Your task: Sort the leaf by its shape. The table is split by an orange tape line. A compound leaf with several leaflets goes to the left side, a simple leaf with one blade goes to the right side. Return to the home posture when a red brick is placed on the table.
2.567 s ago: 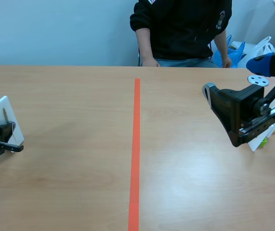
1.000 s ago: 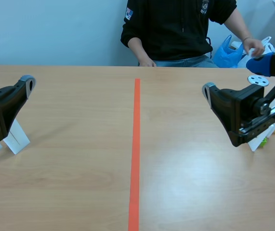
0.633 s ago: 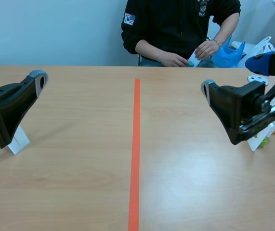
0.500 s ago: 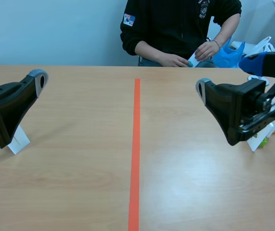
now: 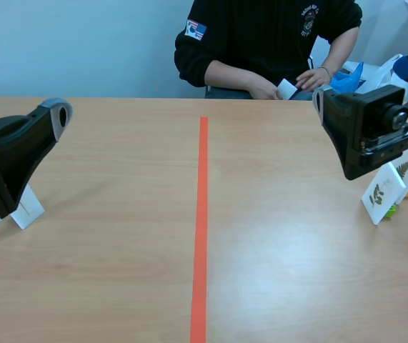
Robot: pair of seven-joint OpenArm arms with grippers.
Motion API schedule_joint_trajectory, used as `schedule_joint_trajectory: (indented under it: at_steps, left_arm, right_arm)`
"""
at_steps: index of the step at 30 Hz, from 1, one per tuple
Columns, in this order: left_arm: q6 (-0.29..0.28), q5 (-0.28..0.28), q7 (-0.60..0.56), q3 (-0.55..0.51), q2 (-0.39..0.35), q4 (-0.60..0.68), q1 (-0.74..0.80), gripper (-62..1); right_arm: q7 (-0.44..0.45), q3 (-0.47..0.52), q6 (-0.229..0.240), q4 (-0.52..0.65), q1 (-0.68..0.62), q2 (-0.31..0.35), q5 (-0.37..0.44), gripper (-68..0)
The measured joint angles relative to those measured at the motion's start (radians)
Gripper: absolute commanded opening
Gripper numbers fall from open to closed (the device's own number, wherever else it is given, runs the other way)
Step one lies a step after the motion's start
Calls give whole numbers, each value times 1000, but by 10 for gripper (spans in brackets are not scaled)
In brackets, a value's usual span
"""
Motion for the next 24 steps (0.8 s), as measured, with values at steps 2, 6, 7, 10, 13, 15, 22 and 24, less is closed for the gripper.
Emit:
schedule_joint_trajectory:
  at_steps: [2,6,7,10,13,15,22,24]
  left_arm:
    - [-5,-42,2,0,0,0,0,14]
    - [-27,-89,14,0,0,0,0,14]
    - [-25,-92,14,0,0,0,0,14]
    - [-26,-118,14,0,0,0,0,14]
    - [-25,-117,17,0,0,0,0,14]
    - [-26,-117,18,0,0,0,0,14]
    - [-25,-117,18,0,0,0,0,14]
    - [-25,-117,18,0,0,0,0,14]
  right_arm:
    - [-11,0,0,0,0,0,-3,-111]
    - [-22,0,0,0,0,6,-77,-111]
    - [-22,0,3,0,0,14,-89,-111]
    - [-22,0,3,0,0,21,-103,-111]
    - [-21,0,3,-1,0,20,-103,-111]
    - [-22,0,3,-6,0,20,-102,-111]
    - [-22,0,3,-13,0,20,-102,-111]
    - [-22,0,3,-13,0,20,-102,-111]
